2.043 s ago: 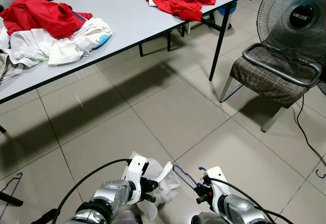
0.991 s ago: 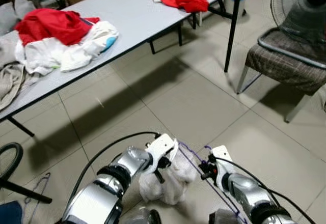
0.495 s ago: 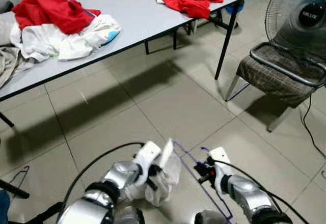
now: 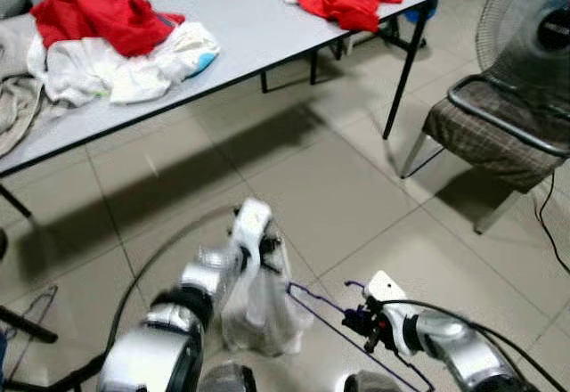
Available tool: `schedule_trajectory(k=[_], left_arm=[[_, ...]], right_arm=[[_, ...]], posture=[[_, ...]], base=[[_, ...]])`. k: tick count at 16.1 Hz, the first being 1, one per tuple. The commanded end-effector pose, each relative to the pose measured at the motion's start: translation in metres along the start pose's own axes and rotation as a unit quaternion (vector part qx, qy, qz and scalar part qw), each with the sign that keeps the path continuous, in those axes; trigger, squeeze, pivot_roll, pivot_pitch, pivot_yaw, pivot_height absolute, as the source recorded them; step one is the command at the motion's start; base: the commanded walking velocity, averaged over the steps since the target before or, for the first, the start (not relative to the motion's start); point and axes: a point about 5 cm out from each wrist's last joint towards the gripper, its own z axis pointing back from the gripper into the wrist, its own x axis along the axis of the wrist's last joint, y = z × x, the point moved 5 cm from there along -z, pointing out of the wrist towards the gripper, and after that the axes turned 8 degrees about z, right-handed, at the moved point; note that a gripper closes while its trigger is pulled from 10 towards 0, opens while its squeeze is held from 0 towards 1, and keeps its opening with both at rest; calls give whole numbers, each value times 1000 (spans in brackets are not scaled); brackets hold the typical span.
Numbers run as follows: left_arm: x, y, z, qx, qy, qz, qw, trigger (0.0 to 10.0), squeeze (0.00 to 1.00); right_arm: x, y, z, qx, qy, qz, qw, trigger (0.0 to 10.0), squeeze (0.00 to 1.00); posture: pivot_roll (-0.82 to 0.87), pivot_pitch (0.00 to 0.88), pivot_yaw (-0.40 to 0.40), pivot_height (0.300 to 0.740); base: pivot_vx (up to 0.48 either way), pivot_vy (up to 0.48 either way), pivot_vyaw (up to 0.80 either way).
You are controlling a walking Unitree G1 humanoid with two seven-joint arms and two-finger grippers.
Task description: Hang hanger
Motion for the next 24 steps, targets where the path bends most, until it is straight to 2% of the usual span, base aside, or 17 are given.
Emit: schedule_trajectory(k=[1, 4, 5, 8, 11, 12, 13, 14, 15, 16, 17, 18, 20, 21, 22, 23, 24], left_arm=[[12, -3, -1, -8, -9, -12, 1000, 0, 0], [27, 3, 2, 2, -20, -42, 999, 0, 0], [29, 1, 2, -9, -22, -44, 999, 0, 0], [33, 0, 5, -26, -28, -36, 999, 0, 0], [49, 27, 14, 39, -66, 17, 997, 0, 0], [52, 37, 20, 51, -69, 23, 996, 0, 0], [51, 37, 21, 50, -65, 19, 996, 0, 0], [46, 32, 21, 30, -50, 0, 998, 0, 0], [46, 8, 18, -33, -43, -24, 998, 0, 0], [49, -5, 17, -63, -46, -31, 996, 0, 0], [56, -22, 17, -100, -51, -40, 993, 0, 0], [61, -34, 17, -124, -53, -43, 990, 0, 0], [71, -57, 19, -176, -62, -39, 982, 0, 0], [76, -69, 22, -200, -64, -31, 977, 0, 0], [80, -76, 24, -211, -68, -13, 975, 0, 0], [93, -80, 26, -219, -85, 44, 971, 0, 0], [97, -78, 26, -213, -90, 66, 971, 0, 0]], right_arm=[[1, 9, 9, 42, 6, 29, 999, 10000, 0], [-3, 26, 39, 102, 22, 51, 993, 10000, 0], [-6, 21, 42, 83, 32, 57, 994, 10000, 0], [-5, -25, 44, -71, 60, 79, 993, 10000, 0], [19, -47, 52, -167, 11, 88, 982, 10000, 0], [36, -64, 62, -245, -33, 87, 965, 10000, 0], [40, -67, 64, -260, -48, 77, 961, 10000, 0], [51, -71, 68, -286, -90, 66, 952, 10000, 0], [48, -45, 53, -203, -69, 115, 970, 10000, 0], [42, -41, 49, -190, -41, 141, 971, 10000, 0], [23, -36, 44, -160, 15, 130, 978, 10000, 0], [12, -37, 45, -154, 70, 204, 964, 10000, 0], [15, -45, 47, -174, 77, 205, 960, 10000, 0], [12, -49, 49, -173, 111, 255, 945, 10000, 0], [14, -48, 47, -173, 107, 249, 947, 10000, 0], [17, -57, 50, -203, 124, 278, 931, 10000, 0], [30, -54, 46, -212, 59, 183, 958, 10000, 0]], posture=[[-164, 0, 109, 740], [-170, 0, 124, 740], [-176, 0, 131, 740], [-177, 0, 133, 740], [-166, 0, 119, 740], [-166, 0, 119, 740], [-166, 0, 119, 740], [-152, 0, 102, 740], [-152, 0, 102, 740], [-152, 0, 102, 740], [-153, 0, 103, 740], [-154, 0, 105, 740], [-155, 0, 109, 740], [-155, 0, 109, 740], [-160, 0, 115, 740], [-160, 0, 114, 740], [-160, 0, 115, 740]], base=[[0, 0, 0], [0, 0, 0], [0, 0, 0], [0, 0, 0], [0, 0, 0], [0, 0, 0], [0, 0, 0], [0, 0, 0], [0, 0, 0], [0, 0, 0], [0, 0, 0], [0, 0, 0], [0, 0, 0], [0, 0, 0], [0, 0, 0], [0, 0, 0], [0, 0, 0]])
